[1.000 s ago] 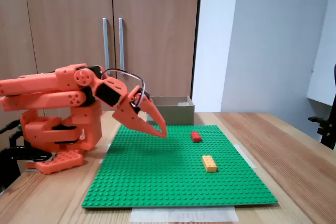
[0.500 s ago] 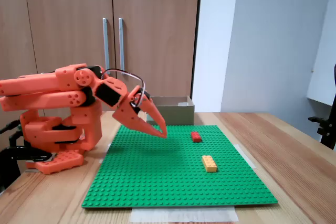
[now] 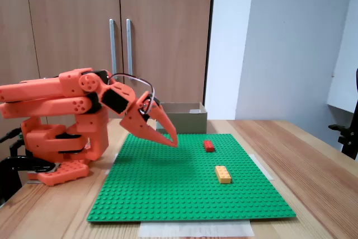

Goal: Pick the yellow lego block and put it in the box.

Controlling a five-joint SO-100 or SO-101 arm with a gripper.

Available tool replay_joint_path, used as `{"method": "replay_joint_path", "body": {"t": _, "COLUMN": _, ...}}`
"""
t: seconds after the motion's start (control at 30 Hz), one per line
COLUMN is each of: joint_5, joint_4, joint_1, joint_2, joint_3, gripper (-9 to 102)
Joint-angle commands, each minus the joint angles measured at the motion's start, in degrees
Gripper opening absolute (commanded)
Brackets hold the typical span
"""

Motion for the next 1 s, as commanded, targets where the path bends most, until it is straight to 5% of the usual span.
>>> {"method": "replay_joint_path", "body": {"t": 0.0, "joint_5": -0.2, "joint_4": 0.1, "joint_1": -0.4, "joint_2": 0.4, "joint_3": 0.2, "gripper": -1}}
{"method": "replay_joint_path", "body": {"t": 0.97, "joint_5": -1.9, "joint_4": 0.5, "joint_1": -0.4, "joint_2": -0.2, "joint_3": -0.3, "gripper": -1}}
